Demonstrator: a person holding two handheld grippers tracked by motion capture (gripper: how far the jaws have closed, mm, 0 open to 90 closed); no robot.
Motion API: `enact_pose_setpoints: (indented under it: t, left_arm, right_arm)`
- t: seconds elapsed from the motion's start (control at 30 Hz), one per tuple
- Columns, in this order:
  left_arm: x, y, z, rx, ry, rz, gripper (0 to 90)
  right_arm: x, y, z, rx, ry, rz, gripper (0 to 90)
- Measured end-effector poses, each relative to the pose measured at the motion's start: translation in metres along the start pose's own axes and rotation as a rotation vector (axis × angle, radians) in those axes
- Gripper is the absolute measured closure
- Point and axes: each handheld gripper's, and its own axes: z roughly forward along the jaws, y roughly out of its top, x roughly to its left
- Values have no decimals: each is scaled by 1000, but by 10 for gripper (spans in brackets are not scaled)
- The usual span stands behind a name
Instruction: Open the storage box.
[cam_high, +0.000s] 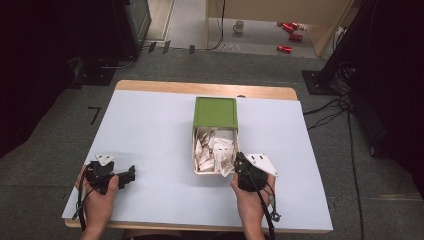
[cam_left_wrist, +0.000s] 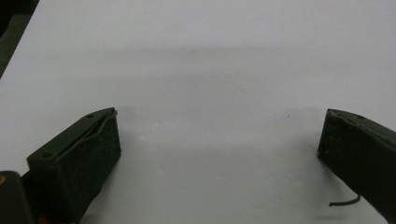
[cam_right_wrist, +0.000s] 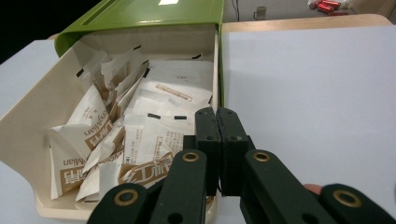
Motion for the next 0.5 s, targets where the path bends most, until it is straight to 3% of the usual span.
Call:
enact_pose_setpoints:
  t: [0.27, 0.47, 0.5]
  left_arm:
    - [0, 0, 0, 0, 0, 0, 0]
    - [0, 0, 0, -1, 0, 0, 0]
    - [0, 0, 0, -1, 0, -1, 0]
  right_arm:
    - [4, -12, -7, 0, -1, 35, 900]
    - [5, -15, -9, -3, 0, 36, 896]
    - [4, -14, -9, -3, 15, 41, 869]
